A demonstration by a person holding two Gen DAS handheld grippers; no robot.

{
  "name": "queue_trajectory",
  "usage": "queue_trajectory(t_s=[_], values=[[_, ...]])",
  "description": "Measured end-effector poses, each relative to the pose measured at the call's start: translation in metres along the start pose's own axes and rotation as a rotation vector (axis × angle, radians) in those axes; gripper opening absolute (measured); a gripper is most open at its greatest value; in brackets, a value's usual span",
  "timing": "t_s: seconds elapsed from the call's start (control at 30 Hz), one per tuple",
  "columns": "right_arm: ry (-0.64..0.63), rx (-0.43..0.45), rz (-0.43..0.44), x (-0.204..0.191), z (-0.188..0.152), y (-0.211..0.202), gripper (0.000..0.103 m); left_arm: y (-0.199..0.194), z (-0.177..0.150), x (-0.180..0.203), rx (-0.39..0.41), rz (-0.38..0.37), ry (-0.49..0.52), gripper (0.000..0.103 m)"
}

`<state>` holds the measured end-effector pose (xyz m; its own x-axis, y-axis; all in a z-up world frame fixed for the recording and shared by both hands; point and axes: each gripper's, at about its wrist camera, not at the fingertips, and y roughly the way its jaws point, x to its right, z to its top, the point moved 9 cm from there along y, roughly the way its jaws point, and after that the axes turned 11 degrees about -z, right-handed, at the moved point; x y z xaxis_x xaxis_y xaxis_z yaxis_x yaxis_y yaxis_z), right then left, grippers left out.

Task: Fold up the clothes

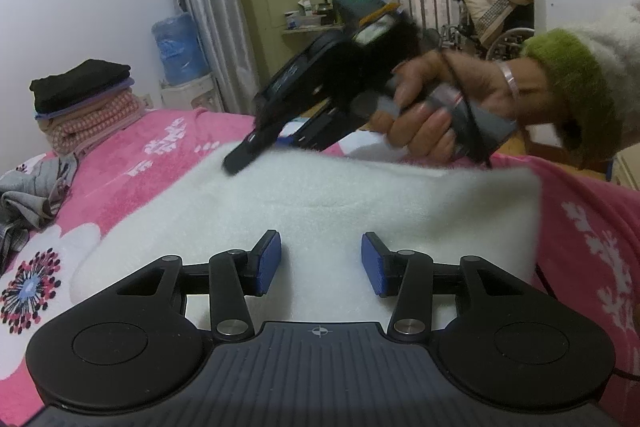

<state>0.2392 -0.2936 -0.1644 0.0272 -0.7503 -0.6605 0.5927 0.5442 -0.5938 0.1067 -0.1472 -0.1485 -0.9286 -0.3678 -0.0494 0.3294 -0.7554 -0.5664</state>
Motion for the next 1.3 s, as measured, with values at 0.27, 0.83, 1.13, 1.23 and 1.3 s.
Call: queue_trajectory(t_s=[0.27, 0.83, 1.13, 1.23, 1.3], values=[[0.128, 0.101, -0.067, 0.023, -0.040, -0.118, 0.025, -0.014, 0.005, 0.003, -0.015, -0.045, -0.011, 0.045], [-0.174, 0.112, -0.215, -0.054, -0.143, -0.173, 0.007, -0.070, -0.032, 0.050, -0.104, -0.071, 0.013, 0.044], [-0.352, 0.061, -0.478, -0.038, -0.155, -0.148, 0.006, -0.094, -0.038, 0.057, -0.127, -0.034, 0.043, 0.044], [-0.470, 0.112, -0.459, -0.072, -0.148, -0.162, 0.006, -0.101, -0.043, 0.059, -0.130, -0.032, 0.048, 0.044], [-0.547, 0.141, -0.408, -0.098, -0.146, -0.167, 0.006, -0.097, -0.050, 0.061, -0.148, -0.033, 0.047, 0.044]])
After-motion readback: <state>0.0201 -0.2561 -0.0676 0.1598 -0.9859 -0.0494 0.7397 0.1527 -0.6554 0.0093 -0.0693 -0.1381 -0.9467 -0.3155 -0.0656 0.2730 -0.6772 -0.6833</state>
